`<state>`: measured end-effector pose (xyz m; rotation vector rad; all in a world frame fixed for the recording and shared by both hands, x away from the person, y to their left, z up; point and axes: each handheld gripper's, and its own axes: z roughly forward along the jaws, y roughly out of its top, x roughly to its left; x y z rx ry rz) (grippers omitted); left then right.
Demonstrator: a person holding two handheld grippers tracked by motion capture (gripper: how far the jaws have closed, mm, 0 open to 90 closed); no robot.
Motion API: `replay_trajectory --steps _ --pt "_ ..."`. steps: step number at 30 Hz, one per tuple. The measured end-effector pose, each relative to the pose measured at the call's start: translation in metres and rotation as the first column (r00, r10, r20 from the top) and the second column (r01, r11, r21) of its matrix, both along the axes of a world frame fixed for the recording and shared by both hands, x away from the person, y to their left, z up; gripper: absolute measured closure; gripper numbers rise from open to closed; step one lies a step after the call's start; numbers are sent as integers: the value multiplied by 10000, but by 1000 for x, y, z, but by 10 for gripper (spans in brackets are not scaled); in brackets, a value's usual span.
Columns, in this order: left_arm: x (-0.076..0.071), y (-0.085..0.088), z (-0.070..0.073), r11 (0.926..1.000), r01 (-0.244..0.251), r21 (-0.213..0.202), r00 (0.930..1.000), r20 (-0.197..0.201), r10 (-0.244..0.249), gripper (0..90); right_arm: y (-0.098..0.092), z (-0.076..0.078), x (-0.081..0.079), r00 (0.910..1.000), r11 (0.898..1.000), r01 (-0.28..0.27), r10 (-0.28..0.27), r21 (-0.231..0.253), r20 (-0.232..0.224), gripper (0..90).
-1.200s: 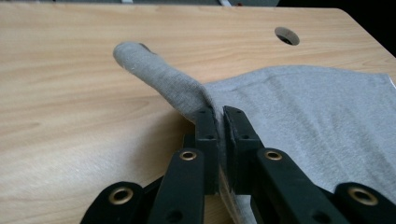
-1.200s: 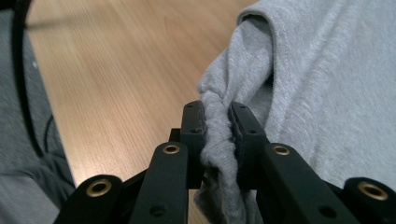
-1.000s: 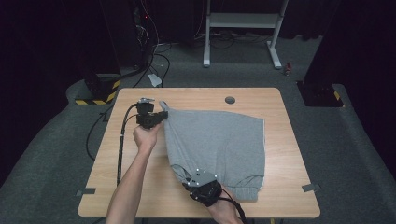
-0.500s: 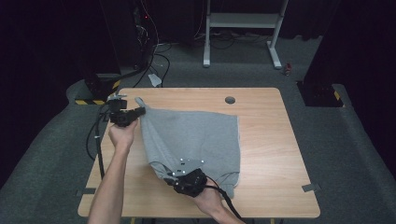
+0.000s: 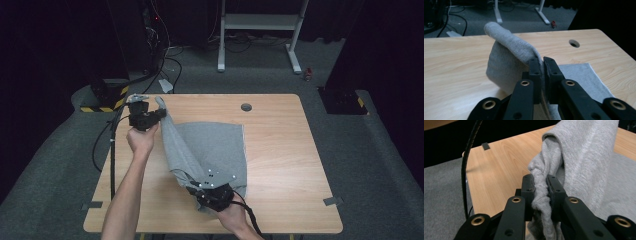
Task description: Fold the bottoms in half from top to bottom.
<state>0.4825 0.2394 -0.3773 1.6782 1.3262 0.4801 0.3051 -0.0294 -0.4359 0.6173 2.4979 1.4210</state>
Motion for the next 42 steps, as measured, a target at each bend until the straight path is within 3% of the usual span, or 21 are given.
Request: replay_trajectory --steps 5,8,12,21,32,36,42 --pt "5 -18 6 9992 395 -49 9991 145 -395 851 -11 -4 -4 9995 9992 303 -306 247 93 782" --pt "8 -30 8 9984 556 90 9984 73 -557 850 -18 -6 -8 9983 9984 499 -507 258 292 780" --pt "13 -46 6 9965 820 137 9966 -4 -820 850 -28 -12 -8 9966 9959 794 -803 427 197 779" --pt "21 -90 2 9872 1554 365 9878 -134 -1550 847 -47 -26 -20 9888 9892 1437 -1448 296 360 776" --pt "29 -126 -17 9817 1906 24 9809 -396 -1903 847 -72 -42 -27 9757 9755 2174 -2182 324 215 771" --pt "32 -139 -20 9778 2090 122 9766 -537 -2081 847 -77 -44 -29 9727 9725 2314 -2318 268 138 769" --pt "36 -155 -37 9747 2228 163 9729 -671 -2213 845 -88 -52 -26 9657 9657 2597 -2596 72 -120 767"
